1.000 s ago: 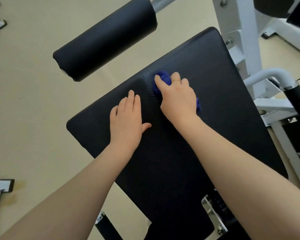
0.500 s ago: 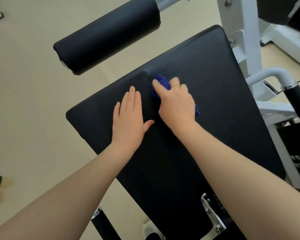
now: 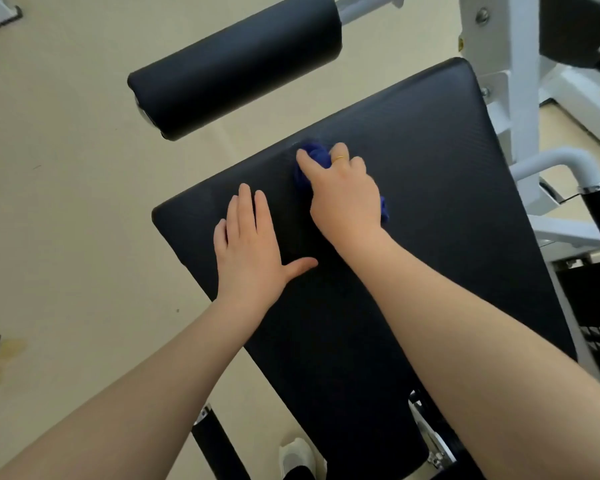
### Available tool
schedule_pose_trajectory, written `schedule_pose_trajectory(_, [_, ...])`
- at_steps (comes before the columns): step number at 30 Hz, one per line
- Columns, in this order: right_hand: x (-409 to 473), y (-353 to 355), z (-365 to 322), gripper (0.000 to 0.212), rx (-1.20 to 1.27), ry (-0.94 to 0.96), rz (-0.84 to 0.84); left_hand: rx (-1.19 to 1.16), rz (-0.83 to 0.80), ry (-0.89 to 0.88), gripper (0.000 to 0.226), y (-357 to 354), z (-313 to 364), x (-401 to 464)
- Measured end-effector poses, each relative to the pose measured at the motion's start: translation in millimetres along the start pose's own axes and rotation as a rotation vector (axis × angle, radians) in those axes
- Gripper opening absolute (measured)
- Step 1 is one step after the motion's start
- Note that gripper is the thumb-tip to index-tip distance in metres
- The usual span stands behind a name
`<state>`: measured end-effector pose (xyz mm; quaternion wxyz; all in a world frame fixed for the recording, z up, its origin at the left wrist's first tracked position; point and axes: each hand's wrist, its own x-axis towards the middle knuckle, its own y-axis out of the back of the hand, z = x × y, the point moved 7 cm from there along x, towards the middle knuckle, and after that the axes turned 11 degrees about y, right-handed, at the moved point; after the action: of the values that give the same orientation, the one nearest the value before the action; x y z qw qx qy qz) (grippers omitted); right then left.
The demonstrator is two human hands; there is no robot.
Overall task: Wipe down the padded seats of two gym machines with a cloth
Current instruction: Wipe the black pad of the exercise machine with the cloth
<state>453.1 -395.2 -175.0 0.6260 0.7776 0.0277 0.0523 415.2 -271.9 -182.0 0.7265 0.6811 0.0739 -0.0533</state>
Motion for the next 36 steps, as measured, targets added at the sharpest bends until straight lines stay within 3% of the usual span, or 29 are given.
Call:
schedule_pose_trajectory(3, [5.4,2.1,12.6,0.057,0.03,0.038,-0.022,0.066,-0.017,-0.042,0.117,-1.9,-2.3,2.7])
schedule_pose_trajectory(8, [12.0,8.9,31.2,0.056,0.065,-0.274,0.024,0.143,0.004,-0.085,0.115,-2.2,-4.6,2.5])
schedule_pose_trajectory(13, [3.6,-3.1,-35.5,0.056,-0.012,0.202,-0.054,0.114,0.011,-0.056,0.114,-0.9,-4.2,2.3])
schedule_pose_trajectory(17, [21.3,10.8,23.8,0.053,-0.034,-0.015,0.007,0.139,-0.021,-0.051,0.115,-4.0,-3.6,2.3])
schedule_pose_trajectory(21, [26.7,15.8,25.2,0.048,-0.019,-0.1,0.028,0.135,-0.013,-0.032,0.115,-4.3,-2.7,1.4])
schedule_pose_trajectory(27, [-29.9,-10.4,-8.6,0.058,-0.162,0.283,-0.038,0.101,0.03,0.022,0.112,1.3,0.9,-11.5])
schedule_pose_trajectory(30, [-24.8,-4.3,34.2,0.06,-0.181,0.105,-0.057,0.094,-0.001,-0.008,0.099,-3.4,7.9,-20.3])
schedule_pose_trajectory(33, [-25.3,-0.2,44.8,0.062,-0.076,-0.141,0.03,0.113,0.006,-0.068,0.096,-8.2,14.1,-27.7])
schedule_pose_trajectory(36, [-54.7,-19.4,10.7,0.062,-0.04,-0.054,0.007,0.139,-0.018,-0.099,0.106,-15.0,16.5,-41.4])
